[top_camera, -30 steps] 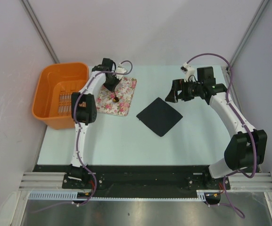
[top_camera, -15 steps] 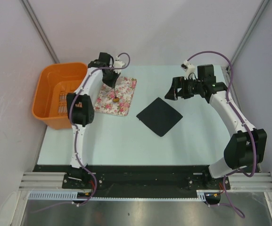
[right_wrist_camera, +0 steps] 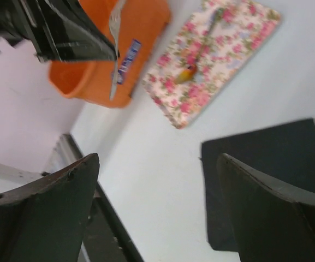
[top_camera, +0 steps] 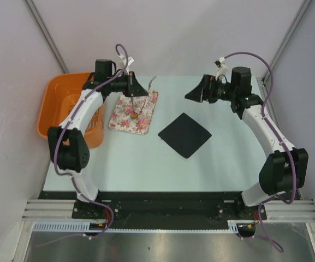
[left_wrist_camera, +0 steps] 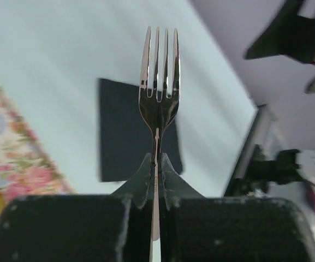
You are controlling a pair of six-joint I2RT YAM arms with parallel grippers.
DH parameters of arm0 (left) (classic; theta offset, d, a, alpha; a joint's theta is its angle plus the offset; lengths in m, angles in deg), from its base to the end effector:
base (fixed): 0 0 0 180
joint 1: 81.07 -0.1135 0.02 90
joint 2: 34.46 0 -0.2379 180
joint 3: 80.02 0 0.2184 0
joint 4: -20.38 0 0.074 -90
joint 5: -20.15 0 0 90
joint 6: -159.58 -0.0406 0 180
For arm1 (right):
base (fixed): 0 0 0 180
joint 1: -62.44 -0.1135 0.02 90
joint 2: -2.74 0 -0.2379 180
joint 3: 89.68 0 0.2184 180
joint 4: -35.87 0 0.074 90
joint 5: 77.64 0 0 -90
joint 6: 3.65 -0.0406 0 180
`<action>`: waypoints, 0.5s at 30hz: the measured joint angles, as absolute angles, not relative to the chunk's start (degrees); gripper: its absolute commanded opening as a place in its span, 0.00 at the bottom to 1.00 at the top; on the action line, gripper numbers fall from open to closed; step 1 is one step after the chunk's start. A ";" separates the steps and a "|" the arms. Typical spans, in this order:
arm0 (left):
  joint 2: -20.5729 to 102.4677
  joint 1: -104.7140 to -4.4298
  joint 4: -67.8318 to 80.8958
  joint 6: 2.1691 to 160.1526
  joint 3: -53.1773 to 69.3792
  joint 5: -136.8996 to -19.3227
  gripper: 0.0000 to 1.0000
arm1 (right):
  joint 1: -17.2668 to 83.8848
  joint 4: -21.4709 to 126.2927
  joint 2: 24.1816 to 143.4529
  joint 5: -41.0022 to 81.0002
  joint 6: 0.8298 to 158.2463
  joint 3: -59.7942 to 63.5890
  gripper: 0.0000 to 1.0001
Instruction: Place the utensils on the paper napkin and roll it up
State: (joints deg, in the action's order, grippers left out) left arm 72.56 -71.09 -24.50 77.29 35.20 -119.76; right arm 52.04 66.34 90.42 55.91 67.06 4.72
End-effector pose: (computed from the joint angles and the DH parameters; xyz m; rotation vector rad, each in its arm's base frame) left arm 0.3749 -0.0975 0.3123 0.5334 2.0947 -1.1304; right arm 0.3116 0.0856 0.3351 -0.3570 1.9912 1.0831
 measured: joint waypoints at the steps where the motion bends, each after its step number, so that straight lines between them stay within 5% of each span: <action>1: 69.88 -71.07 -20.35 81.66 31.33 -121.90 0.00 | 51.96 63.91 90.42 57.11 64.51 4.72 0.91; 15: 58.53 -65.78 36.00 128.37 3.63 -129.62 0.00 | 44.57 35.11 93.15 64.96 35.72 3.49 0.73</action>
